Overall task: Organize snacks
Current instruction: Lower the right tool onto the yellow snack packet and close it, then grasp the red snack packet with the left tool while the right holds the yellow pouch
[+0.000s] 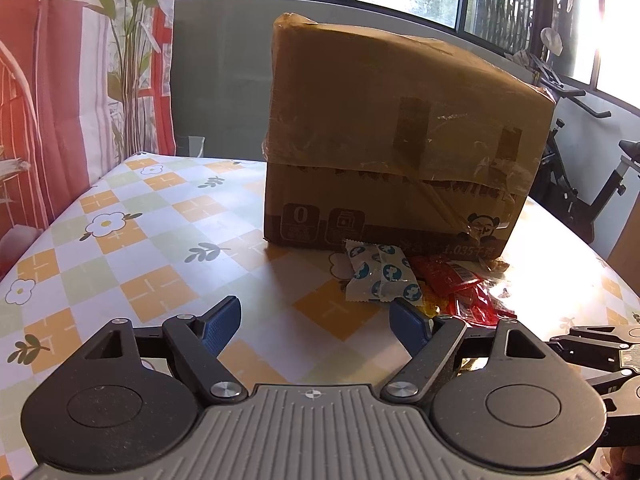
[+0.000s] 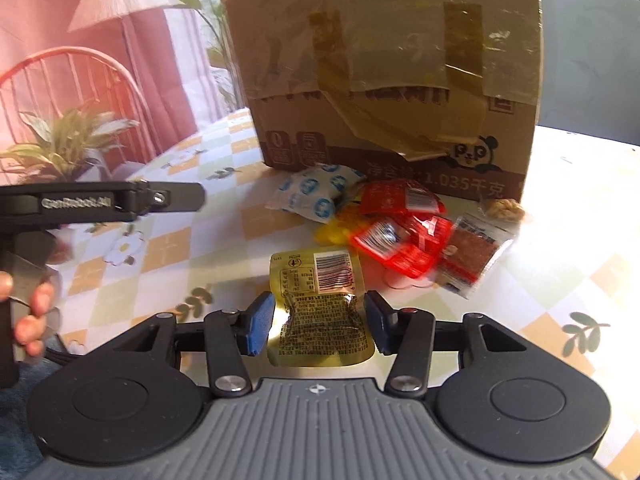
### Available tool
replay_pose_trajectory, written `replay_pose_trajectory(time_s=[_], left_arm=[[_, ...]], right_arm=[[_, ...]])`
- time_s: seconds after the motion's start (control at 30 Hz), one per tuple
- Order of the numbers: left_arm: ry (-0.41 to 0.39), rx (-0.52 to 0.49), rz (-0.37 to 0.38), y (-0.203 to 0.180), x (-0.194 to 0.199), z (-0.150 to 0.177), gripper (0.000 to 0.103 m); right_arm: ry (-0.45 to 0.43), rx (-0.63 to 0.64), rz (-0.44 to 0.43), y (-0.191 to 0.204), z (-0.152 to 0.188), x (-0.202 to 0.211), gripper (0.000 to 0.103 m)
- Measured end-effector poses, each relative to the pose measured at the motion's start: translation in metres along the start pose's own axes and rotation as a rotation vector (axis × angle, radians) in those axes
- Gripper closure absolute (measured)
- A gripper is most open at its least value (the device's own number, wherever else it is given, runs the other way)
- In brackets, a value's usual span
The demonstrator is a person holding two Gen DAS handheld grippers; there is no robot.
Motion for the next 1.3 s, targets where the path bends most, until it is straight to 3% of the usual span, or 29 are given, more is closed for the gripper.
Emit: replay_pose_trajectory(time_s=[0.13, 0.27, 0.33, 0.43, 0.57, 0.8, 1.07, 1.3], left_arm=[[0.004, 0.0, 0.003, -0.001, -0.001, 0.0, 0.02], [0.004, 0.002, 0.009, -0.002, -0.001, 0.001, 0.02], [0.011, 0.005, 0.017, -0.003, -0.002, 0.001, 0.027], [0.032, 0.015, 0.067, -0.01, -0.009, -0.001, 0.038], [0.037, 0.038, 0.119, -0.024, -0.024, -0.012, 0.042], [0.069, -0.019, 0.213, -0.074, -0.065, -0.034, 0.048], [0.167, -0.025, 0.178, -0.1, -0.118, -0.03, 0.048], [0.192, -0.037, 0.089, -0.106, -0.147, -0.032, 0.043]], right_arm=[[-0.034, -0.003, 0.002, 0.001, -0.005, 0.005, 0.052], [-0.088, -0.021, 0.065, -0.012, -0.013, 0.012, 0.052], [-0.108, -0.029, 0.108, -0.024, -0.016, 0.012, 0.052], [-0.125, -0.034, 0.185, -0.045, -0.018, 0.013, 0.052], [-0.144, -0.037, 0.249, -0.067, -0.018, 0.015, 0.052], [-0.179, -0.07, 0.3, -0.097, -0.013, 0.018, 0.051], [-0.189, -0.115, 0.278, -0.11, -0.009, 0.015, 0.052], [-0.198, -0.141, 0.237, -0.114, -0.009, 0.017, 0.052]])
Point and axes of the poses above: each gripper's, at about its wrist camera, not at the fingertips, and x roughly against the way its jaws point, y to its left, z to its underside, the point moved 7 cm from there along -x, roughly the way its jaws point, and after that the axes turned 9 degrees about z, right-handed, at the moved point
